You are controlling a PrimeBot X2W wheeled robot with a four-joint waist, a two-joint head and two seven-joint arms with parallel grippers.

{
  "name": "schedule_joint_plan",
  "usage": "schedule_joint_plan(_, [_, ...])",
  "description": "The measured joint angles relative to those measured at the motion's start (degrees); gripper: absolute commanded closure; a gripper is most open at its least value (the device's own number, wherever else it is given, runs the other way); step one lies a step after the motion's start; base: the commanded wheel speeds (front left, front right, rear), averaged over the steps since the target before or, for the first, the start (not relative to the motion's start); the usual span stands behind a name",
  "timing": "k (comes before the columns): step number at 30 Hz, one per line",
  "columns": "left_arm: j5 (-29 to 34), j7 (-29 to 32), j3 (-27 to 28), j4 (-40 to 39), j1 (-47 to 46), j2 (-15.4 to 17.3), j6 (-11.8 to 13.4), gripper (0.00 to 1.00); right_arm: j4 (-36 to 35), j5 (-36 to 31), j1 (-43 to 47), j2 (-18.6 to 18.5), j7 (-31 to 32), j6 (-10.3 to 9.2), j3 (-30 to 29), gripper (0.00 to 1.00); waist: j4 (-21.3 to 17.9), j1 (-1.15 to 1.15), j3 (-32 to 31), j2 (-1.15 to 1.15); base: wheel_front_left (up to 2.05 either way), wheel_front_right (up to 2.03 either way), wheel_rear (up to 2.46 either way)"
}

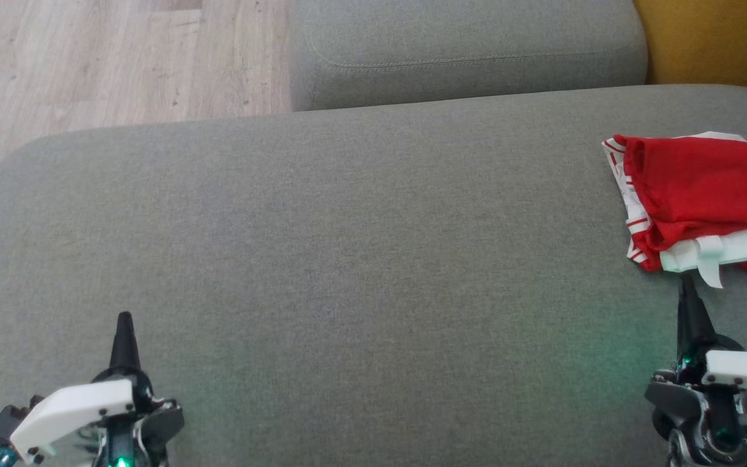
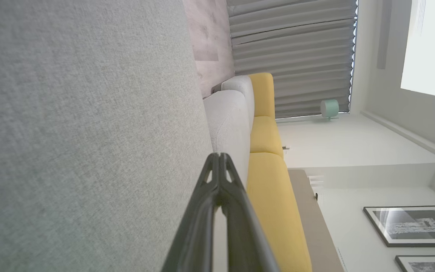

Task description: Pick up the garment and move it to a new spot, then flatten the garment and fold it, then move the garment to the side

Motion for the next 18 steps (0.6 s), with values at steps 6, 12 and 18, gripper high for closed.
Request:
schedule_joint_plan(6, [-3.3, 1.0, 1.0, -0.2, 0.0, 0.0, -0.5, 1.00, -0.3, 3.6, 0.0, 0.0, 1.0, 0.00, -0.5, 1.00, 0.1, 0.00, -0.1, 0.00, 0.00, 0.00, 0.00])
schedule_joint_plan(12, [-7.0, 2.0, 1.7, -0.5, 0.0, 0.0, -1.0, 1.00, -0.7, 7.7, 0.0, 0.0, 2.0, 0.00, -0.8, 1.00, 0.2, 0.00, -0.3, 0.00, 0.00, 0.00, 0.00])
schedule_joint_plan(18, [-7.0, 2.0, 1.8, -0.5, 0.0, 0.0, -1.0, 1.00, -0.7, 7.8, 0.0, 0.0, 2.0, 0.00, -0.9, 1.00, 0.2, 0.00, -0.2, 0.00, 0.00, 0.00, 0.00])
